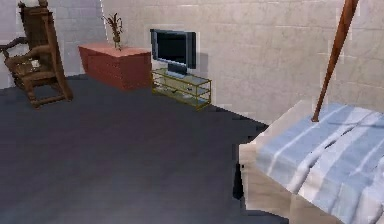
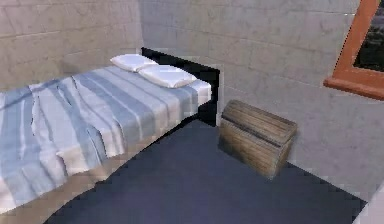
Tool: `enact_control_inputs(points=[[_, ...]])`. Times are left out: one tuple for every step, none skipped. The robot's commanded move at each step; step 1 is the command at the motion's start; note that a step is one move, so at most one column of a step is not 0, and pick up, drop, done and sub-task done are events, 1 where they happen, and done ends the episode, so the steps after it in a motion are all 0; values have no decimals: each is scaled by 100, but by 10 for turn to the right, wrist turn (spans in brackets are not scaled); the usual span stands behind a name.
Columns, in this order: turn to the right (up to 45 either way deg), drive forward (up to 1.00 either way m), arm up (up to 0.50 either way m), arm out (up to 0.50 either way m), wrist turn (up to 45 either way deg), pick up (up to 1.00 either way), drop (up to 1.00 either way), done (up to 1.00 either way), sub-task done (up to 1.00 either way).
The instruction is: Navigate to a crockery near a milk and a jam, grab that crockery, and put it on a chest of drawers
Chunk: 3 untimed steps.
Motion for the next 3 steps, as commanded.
enact_control_inputs(points=[[0,35,0,0,0,0,0,0,0],[-420,0,0,0,0,0,0,0,0],[0,55,0,0,0,0,0,0,0]])
